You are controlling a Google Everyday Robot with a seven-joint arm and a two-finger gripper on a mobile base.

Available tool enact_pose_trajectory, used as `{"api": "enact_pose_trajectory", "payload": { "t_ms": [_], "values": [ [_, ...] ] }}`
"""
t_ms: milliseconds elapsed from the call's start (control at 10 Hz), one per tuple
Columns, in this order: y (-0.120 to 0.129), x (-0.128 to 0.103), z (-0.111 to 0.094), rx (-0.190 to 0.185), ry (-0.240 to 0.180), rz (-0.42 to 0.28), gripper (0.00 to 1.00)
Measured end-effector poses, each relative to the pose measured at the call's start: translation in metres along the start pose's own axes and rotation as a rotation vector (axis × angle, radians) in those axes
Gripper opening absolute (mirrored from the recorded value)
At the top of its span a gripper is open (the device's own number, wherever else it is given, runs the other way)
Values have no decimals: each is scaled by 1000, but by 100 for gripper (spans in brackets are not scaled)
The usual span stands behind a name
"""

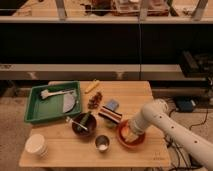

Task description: Place apple in tray

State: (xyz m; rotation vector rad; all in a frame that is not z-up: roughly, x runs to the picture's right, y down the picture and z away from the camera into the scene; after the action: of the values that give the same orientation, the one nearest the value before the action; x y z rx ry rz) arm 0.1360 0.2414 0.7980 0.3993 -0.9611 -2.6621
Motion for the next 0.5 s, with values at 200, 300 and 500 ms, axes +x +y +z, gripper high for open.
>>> {"api": "enact_pose_trajectory", "payload": {
  "t_ms": [200,300,500],
  "values": [
    [6,4,-27,-38,-7,20,36],
    [11,7,-46,-62,-11,28,36],
    [34,25,-89,-114,-14,29,36]
  ]
}}
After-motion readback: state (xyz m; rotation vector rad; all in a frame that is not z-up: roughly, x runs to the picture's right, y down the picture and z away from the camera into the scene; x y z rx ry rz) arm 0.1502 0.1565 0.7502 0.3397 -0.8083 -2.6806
